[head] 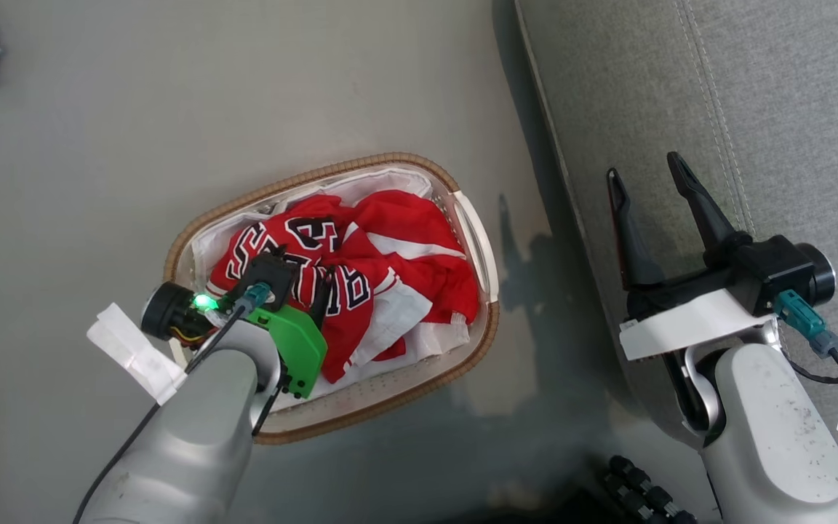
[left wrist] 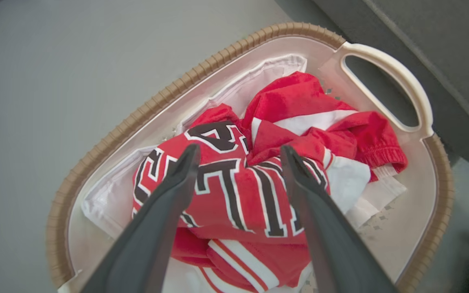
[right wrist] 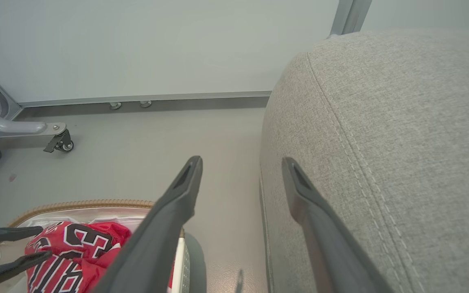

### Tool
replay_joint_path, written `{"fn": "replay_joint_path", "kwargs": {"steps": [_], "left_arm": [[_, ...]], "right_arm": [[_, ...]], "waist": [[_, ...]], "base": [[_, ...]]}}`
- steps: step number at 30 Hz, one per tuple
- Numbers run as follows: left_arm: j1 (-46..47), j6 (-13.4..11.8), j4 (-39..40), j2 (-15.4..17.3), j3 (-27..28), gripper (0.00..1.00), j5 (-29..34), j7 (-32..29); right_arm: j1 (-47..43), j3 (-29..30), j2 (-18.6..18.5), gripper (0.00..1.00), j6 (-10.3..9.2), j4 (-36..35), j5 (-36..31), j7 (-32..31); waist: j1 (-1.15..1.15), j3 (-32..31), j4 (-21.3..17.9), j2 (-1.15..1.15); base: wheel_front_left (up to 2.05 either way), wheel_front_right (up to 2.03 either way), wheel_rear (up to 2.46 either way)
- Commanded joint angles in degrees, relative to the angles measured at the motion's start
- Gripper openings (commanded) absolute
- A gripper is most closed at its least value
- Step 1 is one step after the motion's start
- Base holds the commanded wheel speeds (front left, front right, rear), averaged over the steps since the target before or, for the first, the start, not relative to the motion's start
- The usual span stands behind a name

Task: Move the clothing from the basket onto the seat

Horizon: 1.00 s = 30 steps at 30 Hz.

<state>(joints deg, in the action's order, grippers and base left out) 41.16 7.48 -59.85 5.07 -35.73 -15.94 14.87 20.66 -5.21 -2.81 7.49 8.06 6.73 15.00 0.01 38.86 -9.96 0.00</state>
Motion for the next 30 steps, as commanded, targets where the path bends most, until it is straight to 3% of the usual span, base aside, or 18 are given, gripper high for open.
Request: {"fn": "replay_joint_path", "kwargs": {"steps": [1, 13, 14, 15, 16, 17, 30], "left_arm": [[1.64, -0.54, -1.37, 0.44, 0.01, 1.00, 0.03, -0.06], [5.29, -2.67, -11.42, 0.66, -0.25, 0.98, -0.53, -3.47], [5.34, -2.80, -11.73, 0.68, -0.26, 0.81, -0.65, -3.90], [5.38, -2.86, -12.00, 0.70, -0.25, 0.41, -0.87, -4.28], [5.42, -2.90, -12.15, 0.75, -0.26, 0.30, -0.95, -4.45], [5.41, -2.85, -12.33, 0.78, -0.25, 0.00, -1.06, -4.51], [2.16, -2.48, -11.80, -0.11, 0.18, 0.00, -3.16, -0.14]], "right_arm": [[0.71, -0.24, -0.16, 1.00, 0.00, -0.29, 0.53, 0.28], [1.49, -1.40, -0.16, 1.00, 0.00, -0.11, 1.83, 0.28], [1.54, -1.50, -0.16, 1.00, 0.00, -0.09, 1.89, 0.28], [1.63, -1.64, -0.16, 1.00, 0.00, -0.05, 1.94, 0.28], [1.68, -1.76, -0.16, 1.00, 0.00, -0.01, 2.02, 0.28], [1.68, -1.89, -0.16, 1.00, 0.00, 0.03, 2.10, 0.28], [-0.63, -1.68, -0.17, 1.00, 0.00, 2.22, 1.05, 0.28]], "waist": [[-0.01, 2.70, -1.75, 0.00], [-0.01, 5.71, -3.28, 0.00], [-0.01, 5.80, -3.39, 0.00], [-0.01, 5.89, -3.53, 0.00], [-0.01, 5.94, -3.63, 0.00], [-0.01, 5.96, -3.74, 0.00], [-0.01, -0.06, -2.35, 0.00]], "base": [[0.00, 0.00, 0.00], [0.00, 0.00, 0.00], [0.00, 0.00, 0.00], [0.00, 0.00, 0.00], [0.00, 0.00, 0.00], [0.00, 0.00, 0.00], [0.00, 0.00, 0.00]]}}
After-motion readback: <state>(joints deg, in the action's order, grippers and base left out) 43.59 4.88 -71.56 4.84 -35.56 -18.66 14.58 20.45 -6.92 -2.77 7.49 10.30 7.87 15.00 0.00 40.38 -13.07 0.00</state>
